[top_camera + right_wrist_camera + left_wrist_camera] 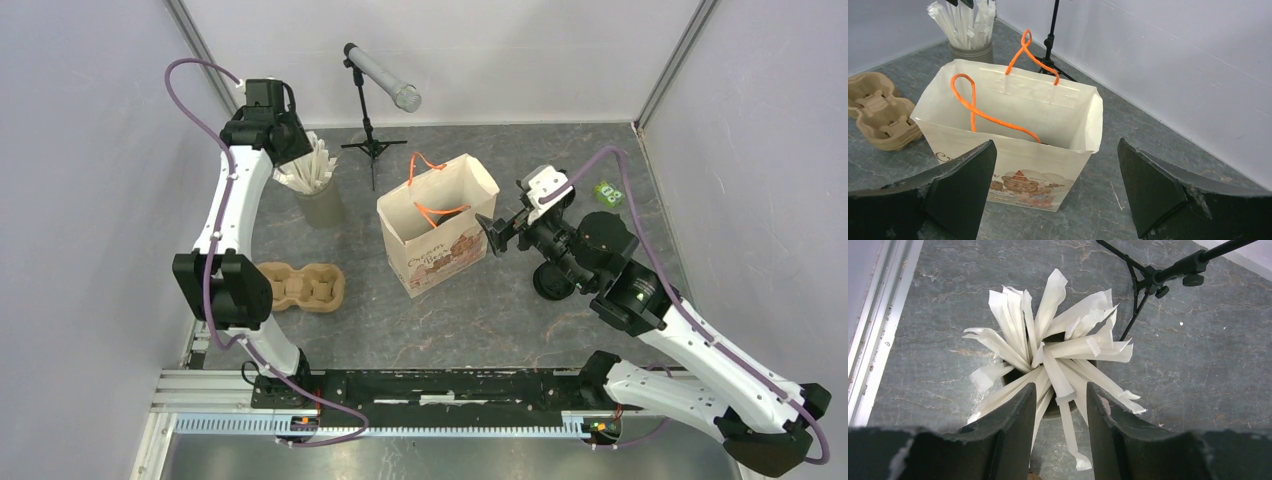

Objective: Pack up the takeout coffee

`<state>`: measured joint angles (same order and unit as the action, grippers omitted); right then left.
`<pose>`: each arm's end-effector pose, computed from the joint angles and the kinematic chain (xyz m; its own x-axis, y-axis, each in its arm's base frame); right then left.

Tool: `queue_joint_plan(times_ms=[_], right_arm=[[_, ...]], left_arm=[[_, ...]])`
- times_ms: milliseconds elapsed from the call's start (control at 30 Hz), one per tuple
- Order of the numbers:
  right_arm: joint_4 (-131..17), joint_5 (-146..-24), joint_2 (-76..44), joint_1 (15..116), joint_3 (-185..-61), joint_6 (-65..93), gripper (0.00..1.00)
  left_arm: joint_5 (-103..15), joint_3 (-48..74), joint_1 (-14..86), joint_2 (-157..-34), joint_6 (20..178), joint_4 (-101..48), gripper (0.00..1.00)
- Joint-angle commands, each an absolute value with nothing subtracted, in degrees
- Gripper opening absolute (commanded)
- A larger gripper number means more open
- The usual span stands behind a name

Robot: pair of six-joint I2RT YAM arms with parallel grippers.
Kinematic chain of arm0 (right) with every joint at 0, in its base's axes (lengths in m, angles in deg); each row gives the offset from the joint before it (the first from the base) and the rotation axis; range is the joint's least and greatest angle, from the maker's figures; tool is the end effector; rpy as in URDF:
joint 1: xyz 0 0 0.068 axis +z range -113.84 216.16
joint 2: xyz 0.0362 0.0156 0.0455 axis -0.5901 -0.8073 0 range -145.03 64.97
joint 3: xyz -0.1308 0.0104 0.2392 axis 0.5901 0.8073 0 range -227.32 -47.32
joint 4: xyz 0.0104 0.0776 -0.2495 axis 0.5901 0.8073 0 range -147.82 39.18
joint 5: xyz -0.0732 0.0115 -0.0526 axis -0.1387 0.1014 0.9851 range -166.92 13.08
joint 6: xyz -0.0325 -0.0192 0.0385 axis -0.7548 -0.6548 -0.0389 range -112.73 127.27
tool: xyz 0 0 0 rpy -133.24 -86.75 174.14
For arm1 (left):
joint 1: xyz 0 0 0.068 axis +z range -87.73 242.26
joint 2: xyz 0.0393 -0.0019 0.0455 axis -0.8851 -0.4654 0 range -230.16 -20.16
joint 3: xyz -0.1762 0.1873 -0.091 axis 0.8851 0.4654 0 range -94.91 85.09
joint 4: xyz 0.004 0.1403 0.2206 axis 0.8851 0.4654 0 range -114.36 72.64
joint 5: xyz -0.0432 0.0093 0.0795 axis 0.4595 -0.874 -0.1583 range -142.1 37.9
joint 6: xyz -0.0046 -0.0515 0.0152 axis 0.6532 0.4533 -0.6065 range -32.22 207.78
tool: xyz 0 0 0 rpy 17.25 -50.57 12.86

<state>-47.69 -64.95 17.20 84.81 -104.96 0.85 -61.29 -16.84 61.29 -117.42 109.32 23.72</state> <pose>0.1261 0.1321 0.4096 0.0638 -0.0931 -0.9936 -0.5938 0.7967 -0.1128 0.3720 -0.0006 0.3802 -0.6028 -0.3523 -0.7159 -0.3446 0.9242 -0.1647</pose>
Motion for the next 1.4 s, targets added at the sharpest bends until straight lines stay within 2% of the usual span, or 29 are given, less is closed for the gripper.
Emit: queue_joint_plan(times_ms=[0, 67, 300, 467, 933, 1067, 1367], right_arm=[[-50.68, -62.94, 16.11, 84.72, -104.95, -2.43, 0.98], [-51.03, -62.50, 15.73, 84.70, -105.05, -3.28, 0.98], [-51.16, -61.56, 14.75, 84.76, -105.41, -5.99, 0.98], [-51.66, -60.29, 14.27, 84.68, -105.69, -5.84, 0.98], [-49.15, -59.01, 10.12, 84.71, -111.17, -7.51, 0.98], [-48.11, -58.95, 10.71, 84.70, -112.29, -6.59, 0.98], [-47.56, -57.10, 10.06, 84.69, -114.22, -5.22, 0.98]], left_arm=[[-59.55, -17.01, 61.65, -118.17, 106.48, 20.02, 0.48], [-60.33, -16.21, 61.74, -118.51, 106.27, 19.74, 0.46], [-58.55, -17.72, 61.83, -119.39, 105.27, 19.56, 0.18], [-57.06, -25.00, 61.83, -119.50, 107.05, 28.16, 0.04], [-52.45, -28.82, 61.74, -103.52, 110.55, 44.48, 0.02], [-46.87, -30.16, 61.74, -98.68, 111.13, 45.50, 0.02], [-34.11, -44.60, 61.74, -98.81, 111.49, 52.94, 0.02]])
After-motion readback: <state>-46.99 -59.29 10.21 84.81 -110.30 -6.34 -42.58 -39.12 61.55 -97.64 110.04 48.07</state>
